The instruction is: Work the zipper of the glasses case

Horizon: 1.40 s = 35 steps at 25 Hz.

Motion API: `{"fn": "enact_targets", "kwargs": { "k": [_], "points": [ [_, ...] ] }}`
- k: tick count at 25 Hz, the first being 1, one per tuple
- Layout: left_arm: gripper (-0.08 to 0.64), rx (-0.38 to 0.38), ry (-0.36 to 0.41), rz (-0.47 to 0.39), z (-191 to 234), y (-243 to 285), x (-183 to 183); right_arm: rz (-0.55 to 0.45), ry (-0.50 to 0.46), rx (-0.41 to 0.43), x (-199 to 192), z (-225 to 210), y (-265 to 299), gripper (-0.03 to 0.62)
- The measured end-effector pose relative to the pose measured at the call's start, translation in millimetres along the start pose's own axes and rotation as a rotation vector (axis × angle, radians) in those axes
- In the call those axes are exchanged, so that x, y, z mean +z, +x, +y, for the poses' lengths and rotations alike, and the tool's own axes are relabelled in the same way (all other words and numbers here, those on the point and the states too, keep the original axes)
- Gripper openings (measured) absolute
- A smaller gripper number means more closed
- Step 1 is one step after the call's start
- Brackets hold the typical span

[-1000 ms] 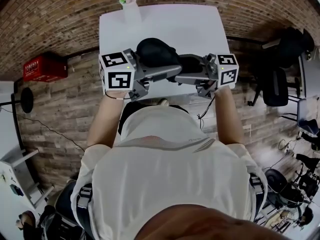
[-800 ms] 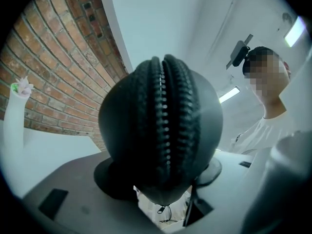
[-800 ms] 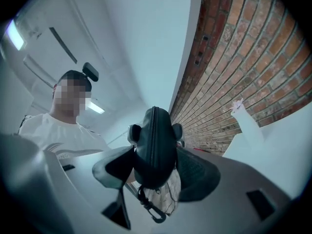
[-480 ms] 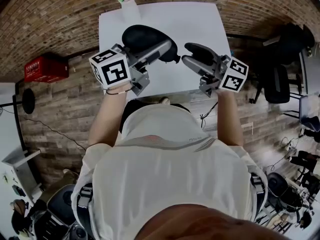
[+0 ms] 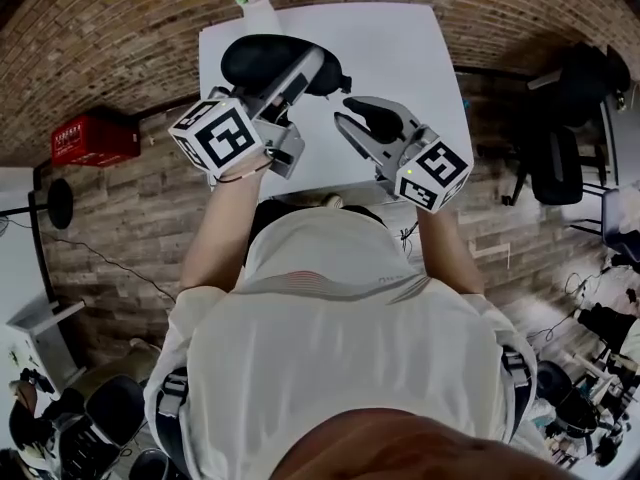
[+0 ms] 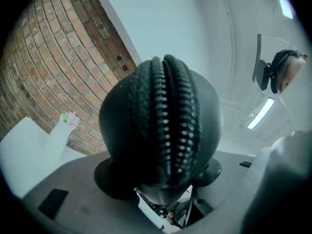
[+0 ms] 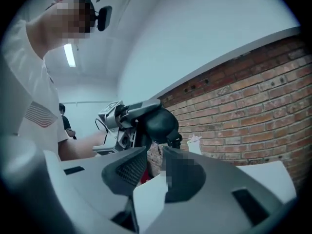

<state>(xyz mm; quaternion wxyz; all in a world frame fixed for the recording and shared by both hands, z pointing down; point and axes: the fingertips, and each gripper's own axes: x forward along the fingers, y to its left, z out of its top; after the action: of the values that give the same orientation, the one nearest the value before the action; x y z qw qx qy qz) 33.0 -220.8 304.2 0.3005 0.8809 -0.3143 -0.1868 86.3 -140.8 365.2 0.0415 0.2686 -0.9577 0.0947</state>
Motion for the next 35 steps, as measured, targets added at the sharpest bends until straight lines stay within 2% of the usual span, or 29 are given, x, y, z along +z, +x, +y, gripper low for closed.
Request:
{"fn": "enact_targets", "kwargs": {
  "k": [4,9,15,17,22,28,35],
  "points": [
    [0.270,0.011,0.005,-0.008,-1,-2,0,0.014,0.002,-0.045,-4,-3,12,0.132],
    [0.270,0.023,0.000,-0.009,-3,-3,1,0.030,-0.030,-0.063,-4,-1,19,0.127],
    [0.270,0.017,0.005,-0.001,-4,0,-3,0.028,-0.045,-0.087,-6,-3,24,0.093],
    [0.270,0.013,0.013,0.005,-5,0,-4,0.029,-0.049,-0.101,-6,-4,25,0.058],
    [0.271,0.017,0.012,0.010,-2,2,-5,0.050,-0.088,-0.135,-7,-7,25,0.055],
    [0.270,0.040,-0.019,0.005,4,6,-11,0.110,-0.162,-0.219,-11,-20,20,0.055],
    [0.270,0.037,-0.036,0.044,7,12,-23,0.151,-0.225,-0.291,-14,-41,7,0.056]
  ]
}}
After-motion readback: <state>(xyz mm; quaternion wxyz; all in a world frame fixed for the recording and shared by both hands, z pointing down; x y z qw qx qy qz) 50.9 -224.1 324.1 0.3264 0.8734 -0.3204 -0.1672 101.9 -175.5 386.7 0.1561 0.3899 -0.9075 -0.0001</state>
